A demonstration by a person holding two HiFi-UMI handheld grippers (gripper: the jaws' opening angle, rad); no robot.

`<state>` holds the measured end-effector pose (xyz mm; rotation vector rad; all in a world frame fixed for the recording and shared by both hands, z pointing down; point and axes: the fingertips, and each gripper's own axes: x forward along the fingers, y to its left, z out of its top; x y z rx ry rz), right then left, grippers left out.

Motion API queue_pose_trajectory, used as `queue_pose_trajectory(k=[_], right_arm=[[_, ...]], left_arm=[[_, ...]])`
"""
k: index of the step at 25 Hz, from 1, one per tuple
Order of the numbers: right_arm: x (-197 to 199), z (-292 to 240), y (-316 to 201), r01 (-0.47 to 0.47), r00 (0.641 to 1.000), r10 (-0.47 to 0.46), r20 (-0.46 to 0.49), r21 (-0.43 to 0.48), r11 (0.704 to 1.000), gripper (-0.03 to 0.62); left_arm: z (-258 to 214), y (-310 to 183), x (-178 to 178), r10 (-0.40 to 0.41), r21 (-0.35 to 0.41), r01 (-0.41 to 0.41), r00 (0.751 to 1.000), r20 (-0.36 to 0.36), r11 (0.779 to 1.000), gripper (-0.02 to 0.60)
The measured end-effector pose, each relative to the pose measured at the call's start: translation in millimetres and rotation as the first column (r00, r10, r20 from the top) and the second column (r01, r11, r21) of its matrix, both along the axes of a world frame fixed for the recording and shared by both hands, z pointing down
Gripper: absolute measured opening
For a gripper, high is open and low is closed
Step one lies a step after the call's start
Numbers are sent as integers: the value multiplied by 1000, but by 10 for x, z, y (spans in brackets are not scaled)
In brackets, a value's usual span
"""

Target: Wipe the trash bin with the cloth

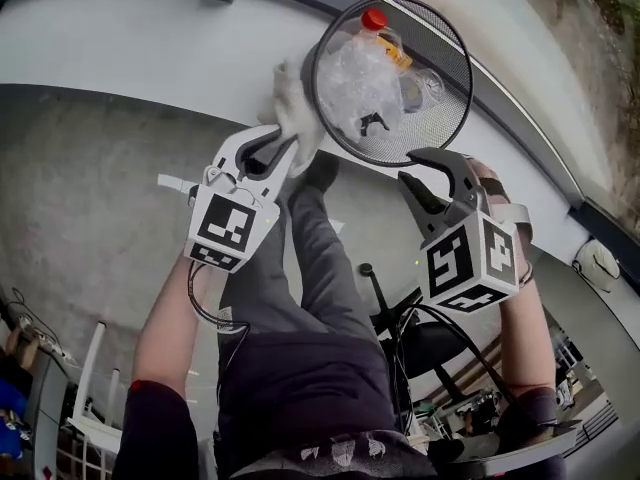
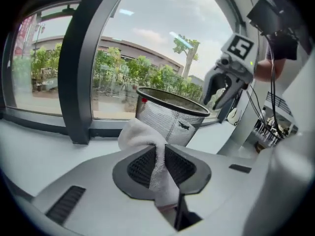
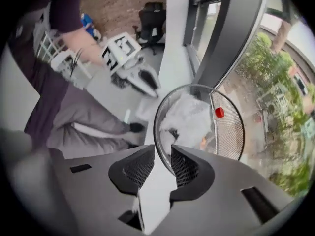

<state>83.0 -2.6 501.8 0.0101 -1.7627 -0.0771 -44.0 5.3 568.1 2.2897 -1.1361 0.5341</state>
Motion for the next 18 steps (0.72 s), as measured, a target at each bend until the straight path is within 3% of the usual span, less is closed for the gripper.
queue_pose_trajectory(k=[3, 7, 8, 10, 12, 14, 18], right_arm=[[304, 227, -22, 155, 977, -148, -150, 33, 987, 114], [155, 431, -62, 240, 957, -224, -182, 66, 969, 110], [86, 476, -16, 244, 955, -231, -183, 50, 968, 61], [-78, 511, 66, 186, 972, -183, -149, 8, 982, 43], [-243, 480, 90, 56, 995, -59, -85, -42, 998, 43], [-386, 448, 82, -37, 999, 33, -41, -81, 996, 40], [-695, 405, 44, -132, 990, 137, 26, -138, 982, 40]], left_arm=[[44, -190, -109, -3, 31, 1, 999, 52, 1000, 51], [53, -359, 118, 17, 47, -18, 1000, 22, 999, 51], [69, -347, 157, 14, 42, -15, 1000, 18, 999, 51], [108, -260, 212, 7, 19, -7, 1000, 7, 1000, 52], [115, -120, 372, 20, -6, -20, 999, -27, 1000, 51], [87, 10, 610, 42, -13, -43, 998, -56, 999, 51], [-43, 184, 1000, 94, -16, -96, 988, -123, 995, 51]])
